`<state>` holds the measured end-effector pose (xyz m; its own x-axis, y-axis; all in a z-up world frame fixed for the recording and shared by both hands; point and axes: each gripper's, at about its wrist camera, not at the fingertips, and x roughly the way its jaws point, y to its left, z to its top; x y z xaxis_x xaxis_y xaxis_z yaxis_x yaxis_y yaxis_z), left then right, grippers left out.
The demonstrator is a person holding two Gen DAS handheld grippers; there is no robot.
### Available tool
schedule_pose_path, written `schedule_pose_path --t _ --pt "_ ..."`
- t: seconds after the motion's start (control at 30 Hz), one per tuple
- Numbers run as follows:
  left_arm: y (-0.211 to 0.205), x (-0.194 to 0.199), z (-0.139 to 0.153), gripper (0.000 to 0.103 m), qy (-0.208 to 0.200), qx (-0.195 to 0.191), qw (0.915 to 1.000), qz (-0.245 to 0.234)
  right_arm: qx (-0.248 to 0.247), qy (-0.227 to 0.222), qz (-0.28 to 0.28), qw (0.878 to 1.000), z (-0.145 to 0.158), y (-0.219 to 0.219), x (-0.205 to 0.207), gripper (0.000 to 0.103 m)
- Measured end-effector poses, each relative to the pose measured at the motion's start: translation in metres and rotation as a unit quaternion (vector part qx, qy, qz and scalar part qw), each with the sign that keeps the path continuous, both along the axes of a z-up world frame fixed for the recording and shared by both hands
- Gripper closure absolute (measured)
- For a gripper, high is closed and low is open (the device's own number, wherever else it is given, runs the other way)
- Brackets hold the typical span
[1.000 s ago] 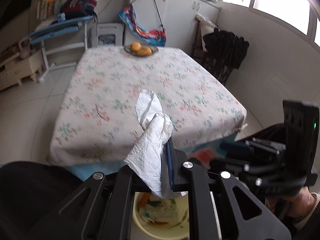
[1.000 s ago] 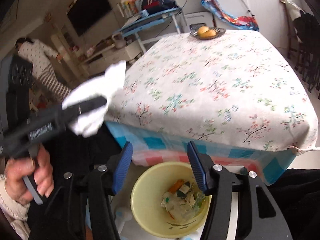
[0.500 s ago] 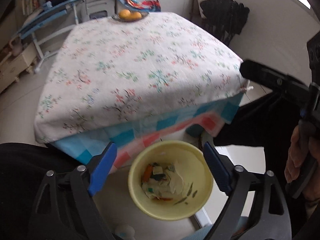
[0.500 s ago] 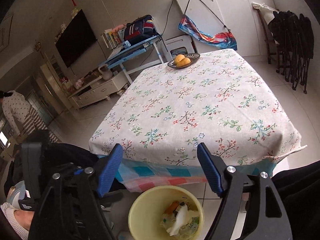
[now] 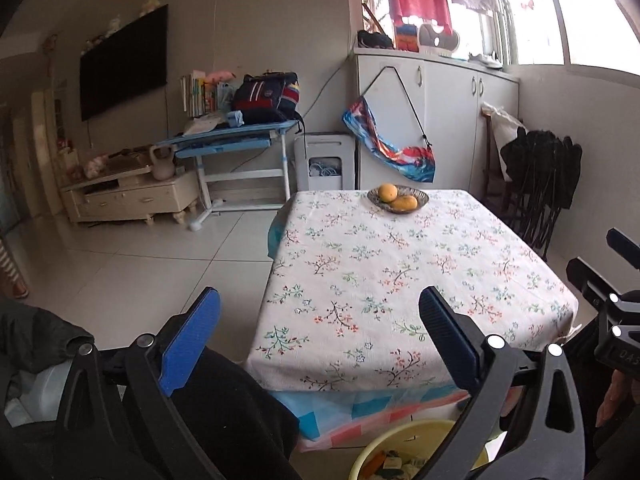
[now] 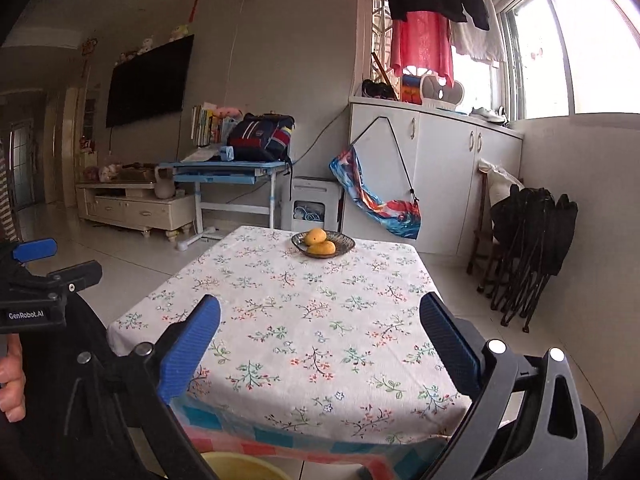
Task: Collect trash
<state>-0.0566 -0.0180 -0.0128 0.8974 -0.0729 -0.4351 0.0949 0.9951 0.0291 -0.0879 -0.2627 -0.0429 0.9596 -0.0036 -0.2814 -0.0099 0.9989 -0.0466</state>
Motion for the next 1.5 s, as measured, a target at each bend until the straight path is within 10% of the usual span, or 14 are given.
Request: schedule_pose_path --t 1.5 --pt "0.004 -0.013 -0.010 0.007 -0.031 0.003 0.9994 0.015 -0.018 0.006 0.007 1.000 -0.004 0.014 0.004 0.007"
